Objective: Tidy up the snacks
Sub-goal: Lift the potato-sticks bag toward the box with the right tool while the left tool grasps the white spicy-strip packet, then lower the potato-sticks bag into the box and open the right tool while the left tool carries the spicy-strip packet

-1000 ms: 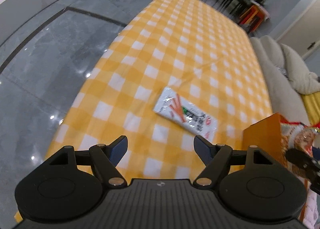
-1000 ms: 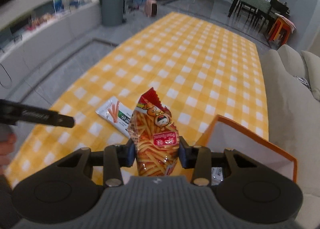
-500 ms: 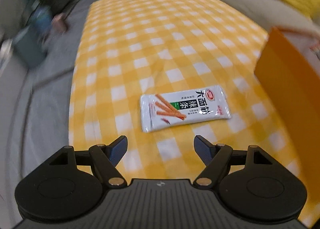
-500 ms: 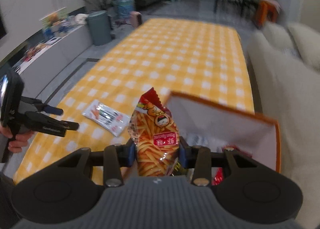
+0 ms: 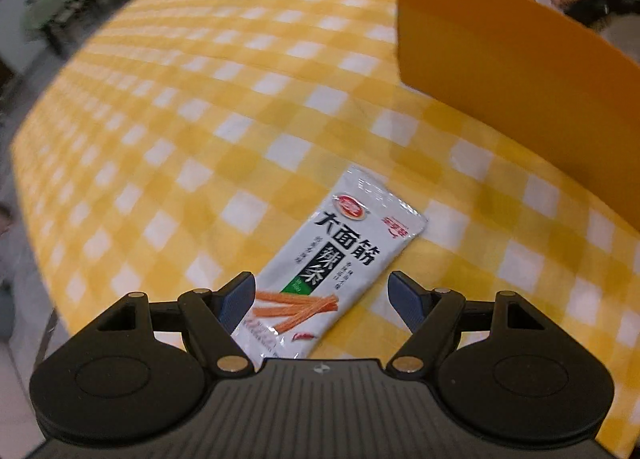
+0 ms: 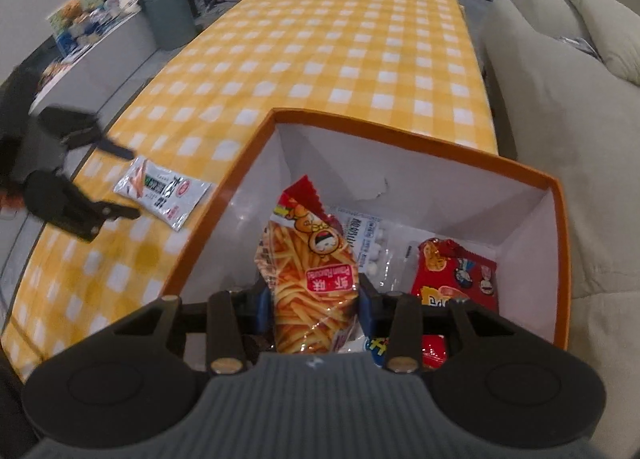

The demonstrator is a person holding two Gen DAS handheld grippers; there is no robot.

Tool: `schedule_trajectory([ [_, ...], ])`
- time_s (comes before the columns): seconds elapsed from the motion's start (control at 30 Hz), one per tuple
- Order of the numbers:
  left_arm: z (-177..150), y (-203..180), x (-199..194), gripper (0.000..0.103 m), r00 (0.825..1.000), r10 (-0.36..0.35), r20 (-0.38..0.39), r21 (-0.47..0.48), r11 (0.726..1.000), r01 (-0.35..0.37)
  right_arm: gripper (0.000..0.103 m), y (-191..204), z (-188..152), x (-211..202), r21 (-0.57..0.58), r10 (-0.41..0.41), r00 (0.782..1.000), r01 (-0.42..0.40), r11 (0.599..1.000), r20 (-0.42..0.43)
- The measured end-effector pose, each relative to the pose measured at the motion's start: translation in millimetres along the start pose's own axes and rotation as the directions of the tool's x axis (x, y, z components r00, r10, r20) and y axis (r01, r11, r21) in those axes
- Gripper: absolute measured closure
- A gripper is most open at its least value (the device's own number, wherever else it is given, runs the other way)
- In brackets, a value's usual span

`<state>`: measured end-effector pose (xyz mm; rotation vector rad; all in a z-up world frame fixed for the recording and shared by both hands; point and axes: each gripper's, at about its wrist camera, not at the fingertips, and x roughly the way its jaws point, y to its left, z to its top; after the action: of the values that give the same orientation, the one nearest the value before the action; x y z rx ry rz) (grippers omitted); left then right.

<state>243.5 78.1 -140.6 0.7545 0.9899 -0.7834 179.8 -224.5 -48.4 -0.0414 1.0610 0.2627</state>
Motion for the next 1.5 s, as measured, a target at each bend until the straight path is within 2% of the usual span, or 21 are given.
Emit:
schedule_trajectory([
  [0.07,4.6,3.8,11.1,0.013,1.0,-0.003,-0.027,0.026,1.0,0.003,0.063,3.3,1.6,-3.0,-0.027,-0.004,1.0,0.004,1.0,0.005],
  [0.1,6.2,5.3,13.8,0.008,1.0,0.0,-0.024,0.034,0.999,0.001,0.063,4.6,1.6,-5.5,-0.032,-0.002,1.0,0.003,0.999,0.009],
  [0.13,8.2,7.2,15.8,0.008,1.0,-0.005,-0.011,0.038,0.999,0.006,0.063,5.0,2.5,-8.2,-0.033,-0.002,1.0,0.002,0.999,0.011],
  [0.23,11.9,17.5,19.5,0.008,0.998,-0.059,-0.009,-0.01,0.998,0.058,0.063,6.0,5.1,-15.2,-0.032,-0.017,0.999,0.018,0.999,0.028],
  [0.3,10.9,29.9,22.3,0.009,0.993,-0.109,-0.037,-0.122,0.987,0.104,0.063,6.8,5.5,-17.8,-0.04,-0.023,0.999,0.024,0.999,0.031],
  [0.33,10.3,36.5,23.3,0.019,0.991,-0.13,-0.043,-0.196,0.973,0.119,0.063,6.8,6.0,-19.2,-0.04,-0.021,0.999,0.022,0.999,0.034],
  [0.37,9.2,37.7,21.6,0.021,0.993,-0.112,-0.032,-0.238,0.966,0.101,0.063,6.4,6.3,-20.7,-0.036,-0.016,0.999,0.018,0.999,0.038],
  [0.5,8.5,30.6,19.0,0.027,0.995,-0.063,-0.074,-0.383,0.923,0.03,0.063,7.3,6.1,-25.9,-0.033,-0.013,0.998,0.015,0.999,0.057],
  [0.6,5.3,23.9,15.6,0.03,0.992,-0.034,-0.119,-0.505,0.862,-0.031,0.063,10.8,5.4,-31.6,-0.04,-0.008,0.998,0.011,0.999,0.066],
  [0.67,-0.2,19.2,12.3,0.031,0.987,-0.01,-0.16,-0.625,0.775,-0.093,0.063,12.7,5.3,-38.4,-0.034,-0.003,0.996,0.006,0.999,0.084],
  [0.7,-5.2,16.5,10.0,0.031,0.983,0.0,-0.184,-0.686,0.716,-0.129,0.063,13.5,5.6,-41.4,-0.03,0.002,0.996,0.001,1.0,0.092],
  [0.8,-19.2,2.9,2.0,0.031,0.971,0.007,-0.239,-0.794,0.575,-0.199,0.063,20.5,2.2,-51.8,-0.028,0.03,0.994,-0.027,0.999,0.106],
  [0.87,-27.0,-7.3,-2.8,0.032,0.966,0.001,-0.26,-0.83,0.511,-0.223,0.063,26.2,-1.7,-57.1,-0.029,0.046,0.993,-0.043,0.999,0.11],
  [0.9,-30.8,-13.1,-5.3,0.032,0.964,0.002,-0.265,-0.842,0.488,-0.233,0.063,28.9,-3.7,-59.5,-0.027,0.053,0.992,-0.05,0.998,0.113],
  [1.07,-46.8,-38.1,-18.4,0.033,0.962,0.021,-0.272,-0.873,0.416,-0.255,0.063,41.9,-10.8,-74.0,-0.037,0.085,0.987,-0.08,0.996,0.137],
  [1.23,-55.5,-50.1,-30.4,0.039,0.958,0.044,-0.283,-0.896,0.344,-0.281,0.063,50.0,-18.6,-88.0,-0.018,0.113,0.981,-0.112,0.994,0.157],
  [1.37,-55.3,-48.9,-38.7,0.04,0.965,0.035,-0.261,-0.911,0.321,-0.258,0.063,53.8,-25.1,-99.9,0.022,0.191,0.967,-0.197,0.98,0.167],
  [1.47,-53.6,-58.1,-56.1,0.04,0.968,0.079,-0.237,-0.913,0.323,-0.25,0.063,57.9,-27.2,-109.7,0.024,0.182,0.966,-0.19,0.982,0.184],
  [1.5,-52.7,-60.2,-64.1,0.04,0.969,0.092,-0.228,-0.917,0.313,-0.246,0.063,56.2,-27.4,-112.6,0.036,0.184,0.964,-0.194,0.98,0.192],
])
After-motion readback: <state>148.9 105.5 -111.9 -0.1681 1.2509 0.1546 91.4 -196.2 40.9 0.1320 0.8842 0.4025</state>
